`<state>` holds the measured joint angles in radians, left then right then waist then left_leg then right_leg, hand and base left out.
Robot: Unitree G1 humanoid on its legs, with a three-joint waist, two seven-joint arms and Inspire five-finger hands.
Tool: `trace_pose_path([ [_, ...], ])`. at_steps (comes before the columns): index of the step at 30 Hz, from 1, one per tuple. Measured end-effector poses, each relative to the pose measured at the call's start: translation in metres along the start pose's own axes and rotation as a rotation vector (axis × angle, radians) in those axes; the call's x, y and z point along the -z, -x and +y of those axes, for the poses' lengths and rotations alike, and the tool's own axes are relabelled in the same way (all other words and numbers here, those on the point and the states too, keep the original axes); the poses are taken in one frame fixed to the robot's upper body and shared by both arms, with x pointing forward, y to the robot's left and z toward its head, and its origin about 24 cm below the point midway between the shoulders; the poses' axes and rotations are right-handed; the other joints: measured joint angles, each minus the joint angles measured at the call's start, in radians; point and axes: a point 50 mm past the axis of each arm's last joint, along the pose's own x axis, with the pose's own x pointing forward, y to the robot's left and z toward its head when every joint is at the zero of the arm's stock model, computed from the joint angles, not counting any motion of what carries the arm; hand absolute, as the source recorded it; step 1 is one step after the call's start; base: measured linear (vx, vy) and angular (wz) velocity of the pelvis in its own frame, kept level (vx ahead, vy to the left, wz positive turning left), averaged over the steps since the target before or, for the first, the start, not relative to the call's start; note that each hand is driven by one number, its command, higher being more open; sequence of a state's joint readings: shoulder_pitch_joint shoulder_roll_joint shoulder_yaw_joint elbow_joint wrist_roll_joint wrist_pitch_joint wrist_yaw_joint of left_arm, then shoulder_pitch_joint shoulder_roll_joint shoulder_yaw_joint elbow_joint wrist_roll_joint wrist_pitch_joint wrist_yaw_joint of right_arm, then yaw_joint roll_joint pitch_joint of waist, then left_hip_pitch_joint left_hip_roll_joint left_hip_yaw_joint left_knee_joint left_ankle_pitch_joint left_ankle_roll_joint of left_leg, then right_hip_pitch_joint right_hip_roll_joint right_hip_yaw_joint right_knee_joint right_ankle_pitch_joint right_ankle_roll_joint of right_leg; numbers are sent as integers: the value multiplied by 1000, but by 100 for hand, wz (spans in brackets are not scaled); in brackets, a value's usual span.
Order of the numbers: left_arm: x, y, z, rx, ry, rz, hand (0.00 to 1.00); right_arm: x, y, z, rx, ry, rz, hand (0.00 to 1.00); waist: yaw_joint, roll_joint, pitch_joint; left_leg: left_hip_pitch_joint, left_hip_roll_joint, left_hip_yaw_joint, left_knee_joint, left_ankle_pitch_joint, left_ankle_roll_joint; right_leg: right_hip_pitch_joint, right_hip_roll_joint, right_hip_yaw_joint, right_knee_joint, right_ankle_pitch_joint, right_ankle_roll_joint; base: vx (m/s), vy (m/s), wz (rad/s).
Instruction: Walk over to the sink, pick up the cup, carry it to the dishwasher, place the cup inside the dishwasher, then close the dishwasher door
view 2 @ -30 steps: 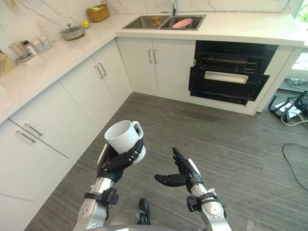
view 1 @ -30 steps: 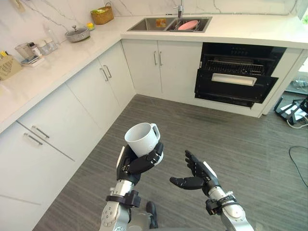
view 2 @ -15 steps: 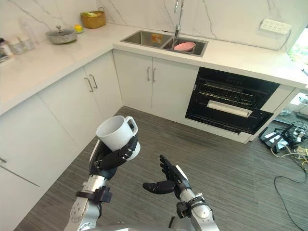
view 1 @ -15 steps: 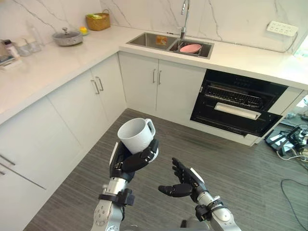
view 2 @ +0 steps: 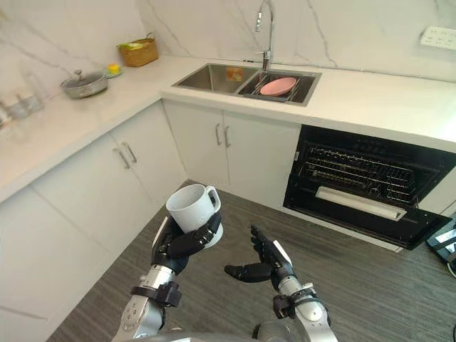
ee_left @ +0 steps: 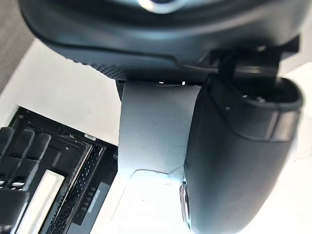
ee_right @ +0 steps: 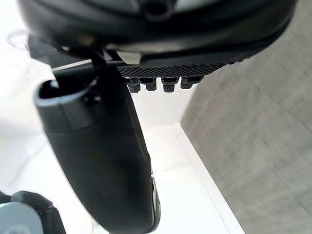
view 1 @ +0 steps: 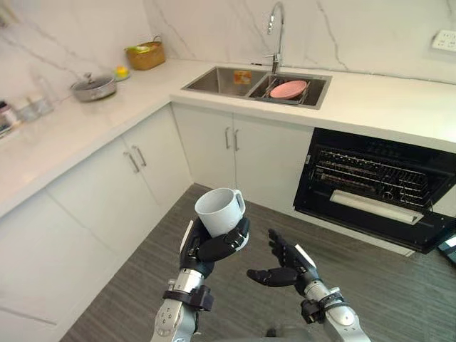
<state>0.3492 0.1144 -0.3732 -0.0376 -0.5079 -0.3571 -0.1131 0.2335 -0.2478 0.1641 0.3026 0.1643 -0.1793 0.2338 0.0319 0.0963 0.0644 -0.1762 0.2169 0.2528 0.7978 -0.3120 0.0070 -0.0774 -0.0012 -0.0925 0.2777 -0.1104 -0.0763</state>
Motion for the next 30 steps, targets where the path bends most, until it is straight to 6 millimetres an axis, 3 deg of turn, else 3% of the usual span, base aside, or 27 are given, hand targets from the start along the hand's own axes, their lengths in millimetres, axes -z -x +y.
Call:
trace_pose_path([
  [1,0,2,0,-8,3,0,0,-2,-2,1,-5,4,-6,100,15,-1,-1,-7,-70,-41,-173,-3,-19,22,-1,39,-9,-6,3,420,-50,-93],
  [2,-1,3,0,-12,4,-3,0,-3,-3,2,-12,7,-9,100,20,-1,-1,-10,-98,-65,-251,1,-29,31,-1,56,-9,-12,10,411,-2,-93],
  [4,-4,5,-1,-33,10,-16,0,-2,-5,9,-40,11,-5,100,21,-3,-1,-37,-148,-110,-446,75,-49,69,0,112,11,-59,32,438,50,-77],
  [5,-5,5,-1,-32,10,-23,0,-1,-4,9,-42,11,-2,100,21,-3,-1,-38,-150,-107,-477,105,-48,74,2,122,27,-81,39,433,93,-72],
  [6,-8,5,-2,-32,11,-36,0,2,-2,12,-52,10,11,100,25,-3,-2,-26,-148,-102,-482,201,-36,74,7,148,81,-141,54,417,133,-60],
  [7,-10,4,-2,-37,10,-47,0,6,0,15,-67,11,28,100,24,-18,-10,-21,-153,-91,-434,237,-1,77,-1,165,138,-202,66,494,182,-55],
  [8,-11,5,0,-43,-5,-44,0,10,0,21,-90,5,50,100,22,-57,-29,-20,-179,-69,-398,183,16,72,-36,170,182,-250,84,490,185,-29],
  [10,-14,3,2,-53,-9,-55,0,10,-2,25,-115,9,51,100,25,-77,-28,-9,-195,-50,-375,142,32,51,-64,138,272,-273,113,344,106,-25],
  [12,-19,3,7,-81,-25,-71,0,10,-10,33,-157,2,58,100,33,-110,-2,32,-201,-21,-347,102,43,-26,-123,58,494,-251,194,294,65,-29],
  [13,-19,4,9,-88,-37,-61,0,15,-12,38,-165,-16,78,100,31,-119,6,74,-200,-29,-352,86,48,-37,-150,12,558,-241,189,385,54,-1],
  [15,-22,4,11,-88,-48,-69,0,16,-13,41,-175,-14,84,100,33,-112,8,126,-182,-51,-387,69,38,-49,-159,-52,521,-261,155,308,15,14],
  [18,-30,2,10,-76,-60,-103,0,9,-18,43,-181,-10,58,100,38,-107,12,175,-141,-55,-436,59,15,-91,-155,-104,336,-251,160,207,-27,-3],
  [20,-32,2,11,-70,-67,-107,0,6,-19,43,-179,-9,45,100,30,-106,12,199,-125,-56,-453,54,0,-113,-144,-101,229,-213,160,189,-105,5],
  [22,-31,2,12,-59,-82,-95,0,6,-18,44,-173,-19,36,100,-18,-126,0,216,-124,-90,-443,28,-40,-109,-124,-55,90,36,132,270,-211,45],
  [23,-27,0,10,-57,-74,-85,0,7,-17,40,-161,-18,43,100,-20,-114,-4,224,-110,-97,-443,22,-50,-97,-117,-68,88,34,127,281,-217,37],
  [25,-20,-3,1,-43,-40,-76,0,5,-15,24,-106,-13,38,100,-17,-65,-10,218,-70,-86,-463,34,-70,-73,-79,-91,25,45,108,222,-162,11],
  [27,-18,-5,-5,-32,-33,-82,0,4,-14,13,-68,-8,37,100,-21,-47,-11,230,-53,-48,-503,53,-93,-50,-65,-112,-16,51,99,153,-110,21],
  [30,-18,-6,-6,-24,-27,-86,0,1,-13,1,-15,-1,27,100,-21,-47,-12,258,-52,-6,-575,95,-104,-22,-65,-137,-54,54,95,82,-61,26],
])
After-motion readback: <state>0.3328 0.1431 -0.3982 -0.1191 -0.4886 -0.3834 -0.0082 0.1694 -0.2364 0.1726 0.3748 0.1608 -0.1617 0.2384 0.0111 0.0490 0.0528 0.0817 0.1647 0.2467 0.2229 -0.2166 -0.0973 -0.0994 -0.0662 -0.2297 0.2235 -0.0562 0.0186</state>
